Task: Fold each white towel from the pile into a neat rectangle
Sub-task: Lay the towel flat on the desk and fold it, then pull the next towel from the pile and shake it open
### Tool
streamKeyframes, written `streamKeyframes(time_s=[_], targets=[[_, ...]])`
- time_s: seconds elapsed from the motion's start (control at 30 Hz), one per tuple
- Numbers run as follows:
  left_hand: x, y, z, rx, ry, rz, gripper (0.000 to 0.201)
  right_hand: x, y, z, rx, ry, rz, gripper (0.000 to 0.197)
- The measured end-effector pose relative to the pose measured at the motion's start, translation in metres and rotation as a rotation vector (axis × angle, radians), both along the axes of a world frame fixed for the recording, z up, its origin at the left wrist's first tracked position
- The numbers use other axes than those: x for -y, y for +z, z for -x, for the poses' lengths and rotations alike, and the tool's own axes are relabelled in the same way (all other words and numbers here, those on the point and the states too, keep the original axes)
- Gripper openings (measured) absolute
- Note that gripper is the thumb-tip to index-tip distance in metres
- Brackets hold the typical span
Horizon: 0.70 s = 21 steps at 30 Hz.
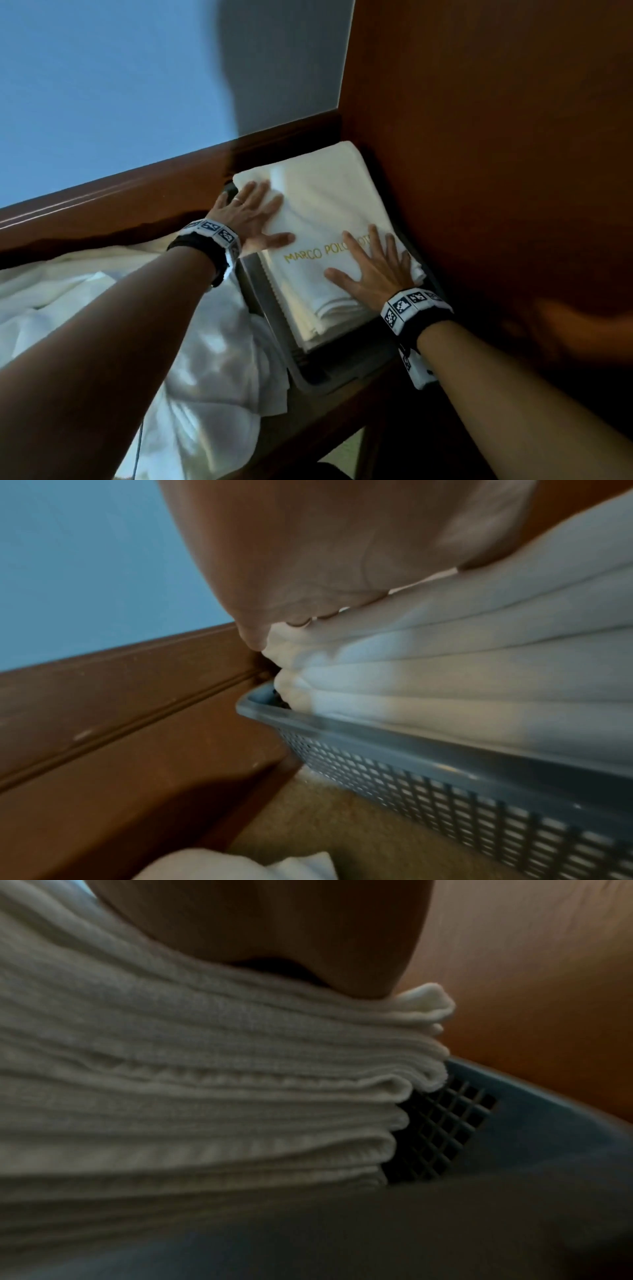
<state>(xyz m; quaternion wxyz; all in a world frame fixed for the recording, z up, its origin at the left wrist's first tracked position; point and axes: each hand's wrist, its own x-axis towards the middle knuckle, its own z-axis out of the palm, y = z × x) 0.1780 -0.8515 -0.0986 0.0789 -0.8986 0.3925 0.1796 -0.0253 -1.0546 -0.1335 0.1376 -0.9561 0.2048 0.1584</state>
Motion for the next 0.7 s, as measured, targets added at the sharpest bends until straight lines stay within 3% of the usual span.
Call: streamKeyframes(time_s=[0.27,0.4,0.5,0.6,0.7], targets=[[0.002,0.005,0.015,-0.079,0.06,0.034,0.098,0.0,0.0,0.009,-0.083,0.027,0.068,0.097],[-0.018,0.033,0.029,-0.043,0.054,0.109,0.074,-0.004,0.021,0.012,-0.167,0.003,0.101,0.096],[-0.058,0.054,0.039,-0.077,0.134,0.212,0.06,-0.021,0.038,0.017,-0.121,-0.032,0.181,0.084],[-0.119,0.078,0.048,-0.082,0.193,0.288,0.04,-0.055,0.06,0.02,0.012,0.025,0.263,0.054],[-0.198,0.1,0.059,-0.028,0.262,0.275,0.043,-0.109,0.08,0.015,0.108,0.024,0.229,0.043]])
